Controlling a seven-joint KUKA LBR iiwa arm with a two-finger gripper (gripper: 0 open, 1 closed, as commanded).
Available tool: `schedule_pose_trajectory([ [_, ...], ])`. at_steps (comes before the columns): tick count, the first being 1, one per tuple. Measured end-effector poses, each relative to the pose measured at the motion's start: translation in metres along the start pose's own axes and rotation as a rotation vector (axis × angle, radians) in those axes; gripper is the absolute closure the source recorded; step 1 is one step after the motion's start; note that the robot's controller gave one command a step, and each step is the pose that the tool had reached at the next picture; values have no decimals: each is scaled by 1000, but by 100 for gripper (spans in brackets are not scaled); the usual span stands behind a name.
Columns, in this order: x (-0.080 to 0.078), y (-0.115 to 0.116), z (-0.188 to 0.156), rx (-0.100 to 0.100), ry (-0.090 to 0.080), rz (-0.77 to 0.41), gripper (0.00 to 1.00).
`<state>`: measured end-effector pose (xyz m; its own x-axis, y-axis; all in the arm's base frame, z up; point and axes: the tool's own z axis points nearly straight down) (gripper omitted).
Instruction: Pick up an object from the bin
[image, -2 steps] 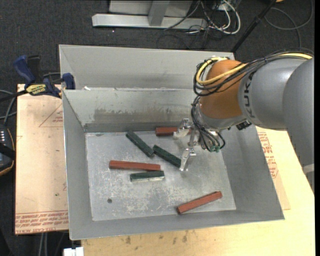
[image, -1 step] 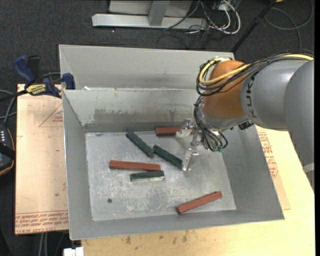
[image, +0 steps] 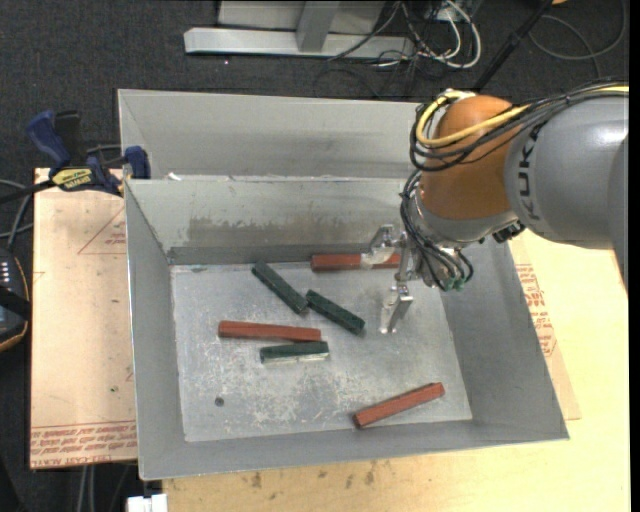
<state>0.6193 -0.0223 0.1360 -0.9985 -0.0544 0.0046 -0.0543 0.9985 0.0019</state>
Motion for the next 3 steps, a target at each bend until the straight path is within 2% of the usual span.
schedule_pose_trajectory([
  [1,49,41,50,2,-55,108,100],
  [2,49,41,50,3,-55,108,100],
  [3,56,42,45,1,-20,108,100],
])
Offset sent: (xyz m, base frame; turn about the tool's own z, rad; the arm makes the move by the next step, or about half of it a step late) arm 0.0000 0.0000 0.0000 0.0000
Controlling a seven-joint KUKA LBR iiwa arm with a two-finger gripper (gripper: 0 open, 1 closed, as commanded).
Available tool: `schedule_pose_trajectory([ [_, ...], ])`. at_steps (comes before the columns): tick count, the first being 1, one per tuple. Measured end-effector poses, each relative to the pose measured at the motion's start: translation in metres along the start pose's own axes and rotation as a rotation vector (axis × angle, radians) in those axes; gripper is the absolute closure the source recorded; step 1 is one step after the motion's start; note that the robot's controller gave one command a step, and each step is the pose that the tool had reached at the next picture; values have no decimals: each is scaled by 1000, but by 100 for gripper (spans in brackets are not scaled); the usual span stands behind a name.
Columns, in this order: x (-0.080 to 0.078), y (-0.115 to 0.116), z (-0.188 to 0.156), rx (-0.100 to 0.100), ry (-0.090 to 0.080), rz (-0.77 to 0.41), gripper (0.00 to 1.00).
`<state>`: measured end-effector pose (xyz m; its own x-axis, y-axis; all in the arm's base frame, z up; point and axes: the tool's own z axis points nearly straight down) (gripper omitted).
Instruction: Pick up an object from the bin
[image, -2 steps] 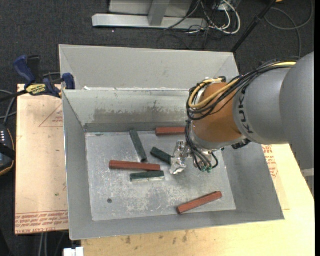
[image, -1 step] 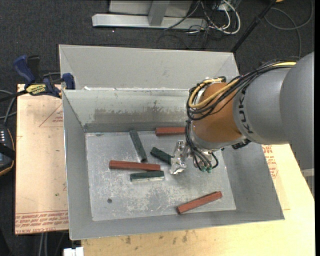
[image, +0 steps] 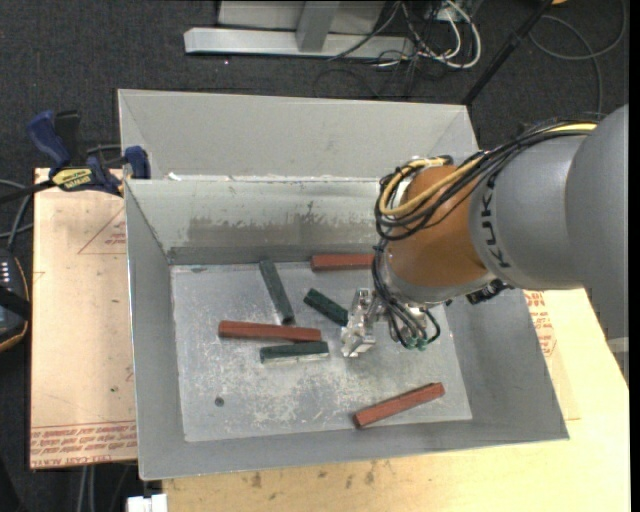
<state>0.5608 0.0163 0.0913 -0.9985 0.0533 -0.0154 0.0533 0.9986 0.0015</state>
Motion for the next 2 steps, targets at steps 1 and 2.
schedule_pose_trajectory([
  [1,1,-2,-13,1,22,12,100],
  [2,-12,9,-47,1,8,-81,100],
])
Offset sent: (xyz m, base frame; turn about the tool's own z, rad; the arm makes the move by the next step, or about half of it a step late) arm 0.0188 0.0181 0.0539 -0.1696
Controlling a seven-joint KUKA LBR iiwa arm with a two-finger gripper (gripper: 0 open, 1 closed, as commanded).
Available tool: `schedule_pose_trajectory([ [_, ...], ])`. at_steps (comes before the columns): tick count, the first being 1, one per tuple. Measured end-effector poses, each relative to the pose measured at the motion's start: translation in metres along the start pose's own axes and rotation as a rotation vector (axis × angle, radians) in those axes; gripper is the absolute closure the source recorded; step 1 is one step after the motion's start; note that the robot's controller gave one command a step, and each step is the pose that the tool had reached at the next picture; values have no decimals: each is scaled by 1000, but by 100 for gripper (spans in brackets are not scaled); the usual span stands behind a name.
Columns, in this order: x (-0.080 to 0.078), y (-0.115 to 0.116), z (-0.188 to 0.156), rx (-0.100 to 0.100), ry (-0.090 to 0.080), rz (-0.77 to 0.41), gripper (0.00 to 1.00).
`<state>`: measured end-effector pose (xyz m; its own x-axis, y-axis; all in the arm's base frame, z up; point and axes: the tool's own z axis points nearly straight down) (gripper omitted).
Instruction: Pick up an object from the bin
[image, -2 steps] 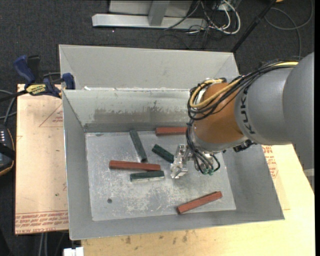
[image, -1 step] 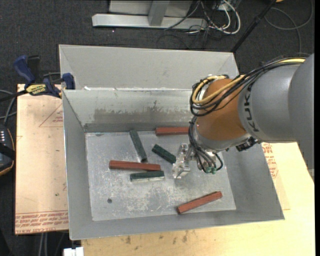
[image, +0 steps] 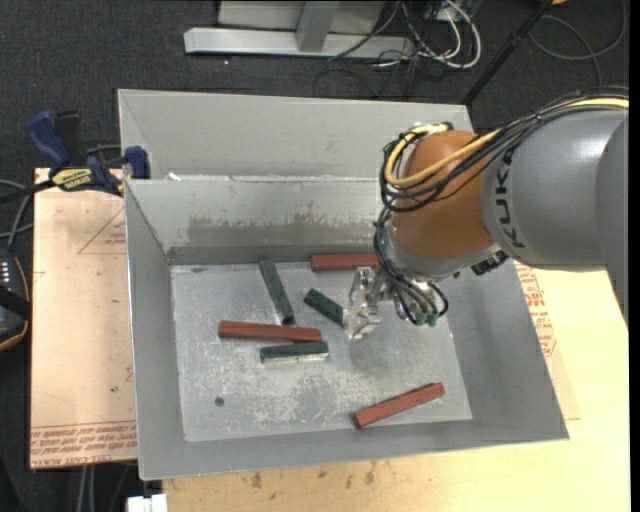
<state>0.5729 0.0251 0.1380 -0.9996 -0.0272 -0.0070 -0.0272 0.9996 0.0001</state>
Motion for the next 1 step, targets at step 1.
schedule_pose_trajectory([
  [1,24,-20,-121,0,4,27,100],
])
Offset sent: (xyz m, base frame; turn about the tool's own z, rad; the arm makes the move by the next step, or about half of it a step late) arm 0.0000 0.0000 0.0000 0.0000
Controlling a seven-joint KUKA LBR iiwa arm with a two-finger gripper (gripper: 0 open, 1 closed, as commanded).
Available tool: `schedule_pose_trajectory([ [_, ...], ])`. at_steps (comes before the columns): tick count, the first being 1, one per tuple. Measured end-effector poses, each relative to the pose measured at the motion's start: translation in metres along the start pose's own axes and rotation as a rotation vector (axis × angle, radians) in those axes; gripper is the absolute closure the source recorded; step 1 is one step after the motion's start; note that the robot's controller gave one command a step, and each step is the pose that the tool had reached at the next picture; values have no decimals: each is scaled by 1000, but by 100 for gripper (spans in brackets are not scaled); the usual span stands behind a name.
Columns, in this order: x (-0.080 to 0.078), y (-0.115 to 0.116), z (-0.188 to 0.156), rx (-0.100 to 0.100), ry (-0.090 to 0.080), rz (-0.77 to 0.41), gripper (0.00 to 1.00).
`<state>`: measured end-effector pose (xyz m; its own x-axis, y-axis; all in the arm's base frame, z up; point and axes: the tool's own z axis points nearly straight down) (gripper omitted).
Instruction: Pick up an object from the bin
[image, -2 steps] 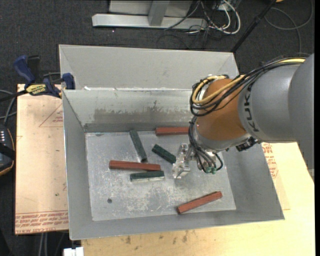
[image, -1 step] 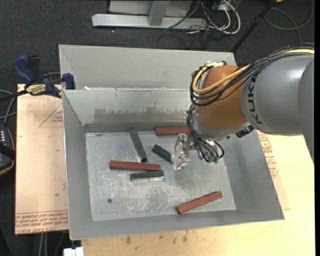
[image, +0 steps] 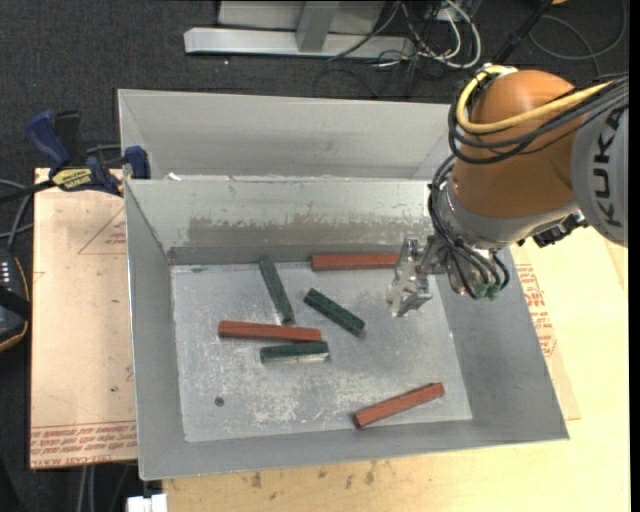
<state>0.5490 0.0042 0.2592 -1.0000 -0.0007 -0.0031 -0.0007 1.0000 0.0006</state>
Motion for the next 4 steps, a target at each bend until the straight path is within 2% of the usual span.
schedule_pose_trajectory([
  [1,0,0,0,0,0,-1,0],
  [2,0,0,0,0,0,-1,0],
  [3,-4,5,48,0,-5,58,0],
  [4,-11,16,115,-1,-3,59,0],
])
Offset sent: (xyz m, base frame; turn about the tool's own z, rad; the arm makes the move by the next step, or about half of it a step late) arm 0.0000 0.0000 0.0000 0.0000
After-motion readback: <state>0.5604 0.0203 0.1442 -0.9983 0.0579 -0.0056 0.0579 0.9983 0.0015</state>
